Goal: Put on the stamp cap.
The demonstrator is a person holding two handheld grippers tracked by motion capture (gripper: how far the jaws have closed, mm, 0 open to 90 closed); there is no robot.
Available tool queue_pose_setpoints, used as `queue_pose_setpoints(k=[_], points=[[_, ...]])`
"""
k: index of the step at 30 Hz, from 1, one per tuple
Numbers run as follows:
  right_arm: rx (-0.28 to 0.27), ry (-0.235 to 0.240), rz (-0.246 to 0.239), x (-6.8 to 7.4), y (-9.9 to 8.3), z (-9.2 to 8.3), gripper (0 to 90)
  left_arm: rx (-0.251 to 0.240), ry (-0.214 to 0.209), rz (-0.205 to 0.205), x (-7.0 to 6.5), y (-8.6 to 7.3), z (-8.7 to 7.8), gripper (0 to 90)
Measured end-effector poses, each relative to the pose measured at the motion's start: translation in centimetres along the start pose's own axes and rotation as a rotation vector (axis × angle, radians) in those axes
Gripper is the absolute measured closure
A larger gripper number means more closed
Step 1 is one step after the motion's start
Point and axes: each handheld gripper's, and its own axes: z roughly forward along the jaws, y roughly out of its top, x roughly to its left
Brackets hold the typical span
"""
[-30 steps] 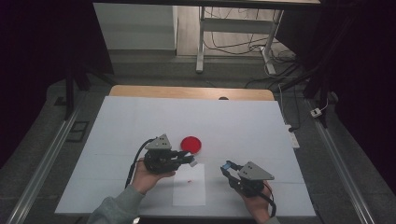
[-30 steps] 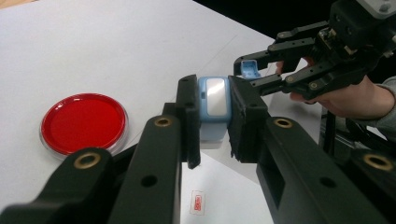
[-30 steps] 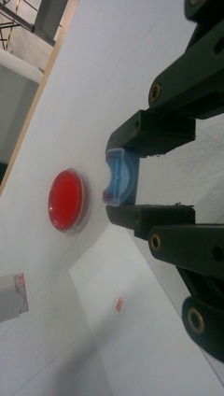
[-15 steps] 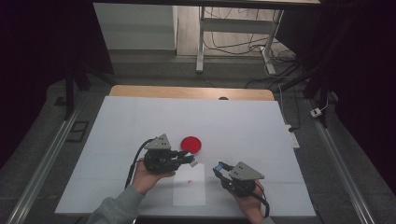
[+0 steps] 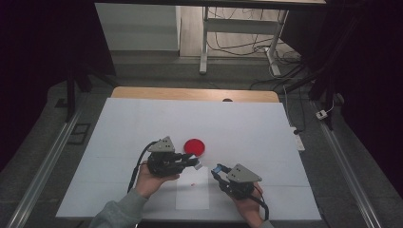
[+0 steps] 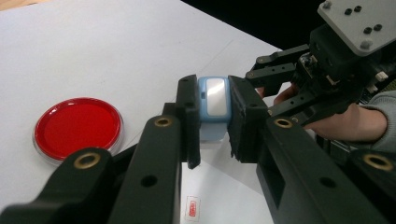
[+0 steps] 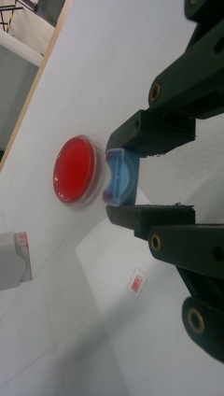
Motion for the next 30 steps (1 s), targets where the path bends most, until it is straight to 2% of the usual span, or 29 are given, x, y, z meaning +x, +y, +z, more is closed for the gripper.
queue_pose_setpoints(k=[11, 23, 30], points=[[0.003, 0.009, -0.02, 0.9, 0.3, 1.1, 64.6, 0.005, -0.004, 0.0, -0.2, 0.0, 0.6, 75.4], [-0.002, -0.004, -0.045, 1.9, 0.7, 1.8, 64.5, 0.001, 0.004, 0.001, -0.5, 0.1, 1.3, 75.5], [-0.013, -0.012, -0.041, 2.2, 0.8, 2.1, 64.5, 0.0, 0.011, -0.001, -0.5, 0.0, 1.7, 75.5]])
